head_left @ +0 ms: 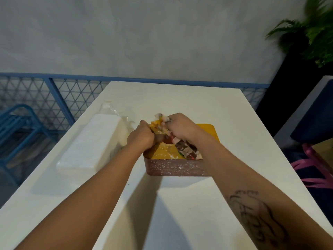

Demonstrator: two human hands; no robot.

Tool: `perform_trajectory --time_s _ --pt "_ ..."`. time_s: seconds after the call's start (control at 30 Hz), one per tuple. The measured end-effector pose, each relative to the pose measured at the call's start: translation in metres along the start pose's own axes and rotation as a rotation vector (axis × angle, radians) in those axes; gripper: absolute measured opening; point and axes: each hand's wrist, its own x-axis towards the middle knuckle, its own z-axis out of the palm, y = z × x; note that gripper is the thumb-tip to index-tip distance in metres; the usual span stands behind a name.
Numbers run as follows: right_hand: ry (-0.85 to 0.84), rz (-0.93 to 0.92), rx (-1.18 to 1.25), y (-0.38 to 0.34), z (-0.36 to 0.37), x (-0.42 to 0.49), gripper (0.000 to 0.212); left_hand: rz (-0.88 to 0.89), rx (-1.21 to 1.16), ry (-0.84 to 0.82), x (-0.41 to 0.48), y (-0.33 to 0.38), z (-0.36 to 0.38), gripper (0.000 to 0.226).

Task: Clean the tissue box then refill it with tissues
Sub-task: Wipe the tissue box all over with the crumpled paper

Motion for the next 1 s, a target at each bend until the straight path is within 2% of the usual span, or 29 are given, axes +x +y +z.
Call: perform_trajectory --time_s 0.07,0.1,0.2,0.3,0.5,0.57,0.63,0.7,0.8,1.0 --pt "0.043 0.072 0.203 0.008 -0.017 -0.005 0.037 -0.003 -0.018 0.002 -0.001 -0.001 0.000 0.068" --pt "0.087 0.093 0.215 0.013 -0.024 -0.006 0.036 -0.006 -0.027 0.000 -0.002 0.000 0.000 0.069" --pt "0.252 0.139 -0.019 0.036 -0.036 -0.007 0.032 -0.030 -0.051 -0.009 -0.002 0.001 0.000 0.075" --pt "0.300 0.190 -0.240 0.049 -0.033 -0.007 0.023 -0.040 -0.069 -0.014 -0.004 0.001 -0.001 0.082" --pt "0.212 0.057 -0.460 0.033 -0.015 -0.006 0.028 0.005 -0.210 -0.049 -0.007 -0.004 -0.004 0.077" --pt "0.161 0.002 -0.498 0.026 -0.010 -0.002 0.027 0.022 -0.324 -0.099 -0.005 -0.010 -0.010 0.065" --pt "0.113 -0.035 -0.483 0.019 -0.005 0.001 0.026 0.007 -0.463 -0.158 -0.005 -0.014 -0.016 0.044" --pt "0.076 -0.054 -0.452 0.013 0.000 0.005 0.022 -0.010 -0.547 -0.202 -0.003 -0.018 -0.022 0.031" --pt "0.035 -0.073 -0.404 0.005 0.006 0.010 0.012 0.017 -0.547 -0.241 0.002 -0.023 -0.024 0.026" --pt "-0.135 -0.097 -0.213 -0.011 0.009 0.004 0.014 0.051 -0.568 -0.273 0.007 -0.028 -0.024 0.023"
